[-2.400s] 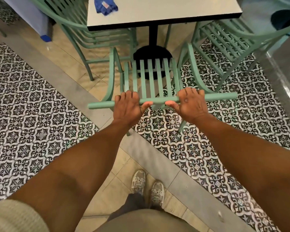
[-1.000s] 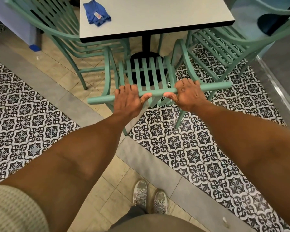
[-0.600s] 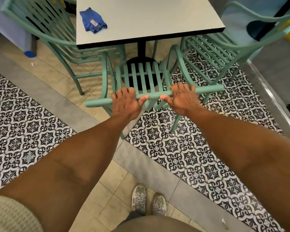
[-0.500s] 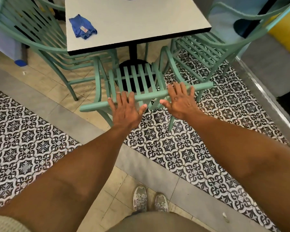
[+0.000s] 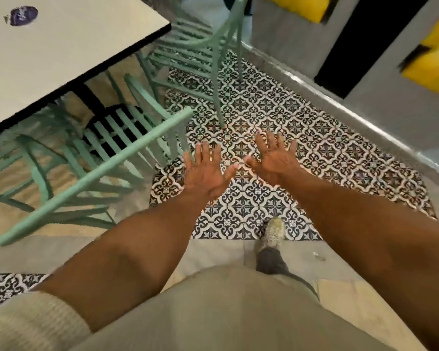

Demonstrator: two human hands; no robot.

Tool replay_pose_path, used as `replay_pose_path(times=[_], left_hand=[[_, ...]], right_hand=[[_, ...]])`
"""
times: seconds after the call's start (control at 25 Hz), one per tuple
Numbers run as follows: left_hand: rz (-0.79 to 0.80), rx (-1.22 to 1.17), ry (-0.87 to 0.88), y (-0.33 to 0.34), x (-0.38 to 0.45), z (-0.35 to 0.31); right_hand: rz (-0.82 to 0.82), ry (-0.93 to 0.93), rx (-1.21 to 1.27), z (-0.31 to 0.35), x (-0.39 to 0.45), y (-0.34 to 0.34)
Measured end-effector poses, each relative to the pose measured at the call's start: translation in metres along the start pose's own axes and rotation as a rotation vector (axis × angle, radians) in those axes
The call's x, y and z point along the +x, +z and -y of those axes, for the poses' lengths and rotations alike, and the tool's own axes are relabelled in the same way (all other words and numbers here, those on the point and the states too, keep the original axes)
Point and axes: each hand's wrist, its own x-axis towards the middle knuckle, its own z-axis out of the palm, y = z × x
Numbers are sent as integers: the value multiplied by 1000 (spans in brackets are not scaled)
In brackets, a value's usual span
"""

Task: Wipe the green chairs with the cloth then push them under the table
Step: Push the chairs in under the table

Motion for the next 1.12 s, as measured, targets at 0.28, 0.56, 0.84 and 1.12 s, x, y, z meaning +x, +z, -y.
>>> replay_pose_path(times=[0.28,0.56,0.84,1.12], left_hand=[[44,19,-41,-37,116,-107],[-48,-32,-106,-91,241,-183],[-154,-28,-201,-133,396,-192],[-316,-54,-348,-208,563,-170]], right_hand=[[29,40,84,-140,62,-43],[-19,-31,56,-236,167,-116],[-78,-132,-33,-283,330,-170],[-77,-292,-62,-290,523,-259]])
